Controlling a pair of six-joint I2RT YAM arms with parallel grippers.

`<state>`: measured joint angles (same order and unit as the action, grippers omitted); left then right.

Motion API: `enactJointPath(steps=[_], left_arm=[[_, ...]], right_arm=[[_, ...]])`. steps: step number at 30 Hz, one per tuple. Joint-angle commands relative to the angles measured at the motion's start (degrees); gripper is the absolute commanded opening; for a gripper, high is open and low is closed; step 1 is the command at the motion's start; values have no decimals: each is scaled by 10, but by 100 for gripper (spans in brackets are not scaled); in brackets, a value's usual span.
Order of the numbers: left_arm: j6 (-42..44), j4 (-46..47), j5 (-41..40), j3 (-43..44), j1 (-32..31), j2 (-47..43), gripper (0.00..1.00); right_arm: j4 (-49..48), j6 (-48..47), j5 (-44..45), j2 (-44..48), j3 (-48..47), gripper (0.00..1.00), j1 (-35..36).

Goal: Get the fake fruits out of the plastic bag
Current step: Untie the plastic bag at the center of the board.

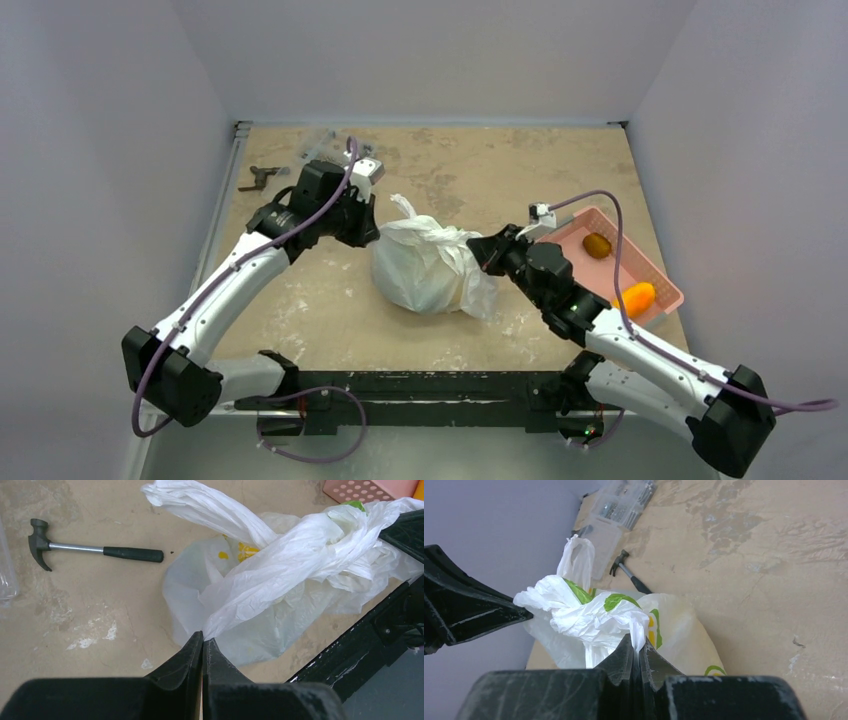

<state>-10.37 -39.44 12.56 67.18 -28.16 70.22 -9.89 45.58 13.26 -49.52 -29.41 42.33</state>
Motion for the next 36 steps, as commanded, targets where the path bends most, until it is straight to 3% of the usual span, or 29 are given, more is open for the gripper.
enactJointPath(steps=[1,6,9,12,14,16,22,25,30,36], left_arm=[[-5,26,32,2,5,12,0],[-10,25,83,10,5,32,0],[-14,20,100,16,5,44,0],[-14,19,110,16,4,49,0],[-12,18,108,17,4,49,0],[-11,16,109,18,5,49,0],[-10,16,105,18,5,48,0],[-9,15,100,18,5,47,0],[-10,14,100,20,5,46,0],[-9,6,90,24,6,42,0]], right_arm=[[37,-73,35,-29,-18,2,-3],[104,-267,-14,-105,-97,14,-1],[146,-325,-2,-124,-141,36,14],[156,-379,56,-134,-181,61,79],[167,-409,78,-156,-216,69,112],[181,-418,87,-184,-247,71,123],[180,-439,118,-239,-275,70,147],[175,-453,137,-263,-278,61,168],[182,-469,247,-315,-282,54,196],[146,-422,314,-304,-255,14,200]])
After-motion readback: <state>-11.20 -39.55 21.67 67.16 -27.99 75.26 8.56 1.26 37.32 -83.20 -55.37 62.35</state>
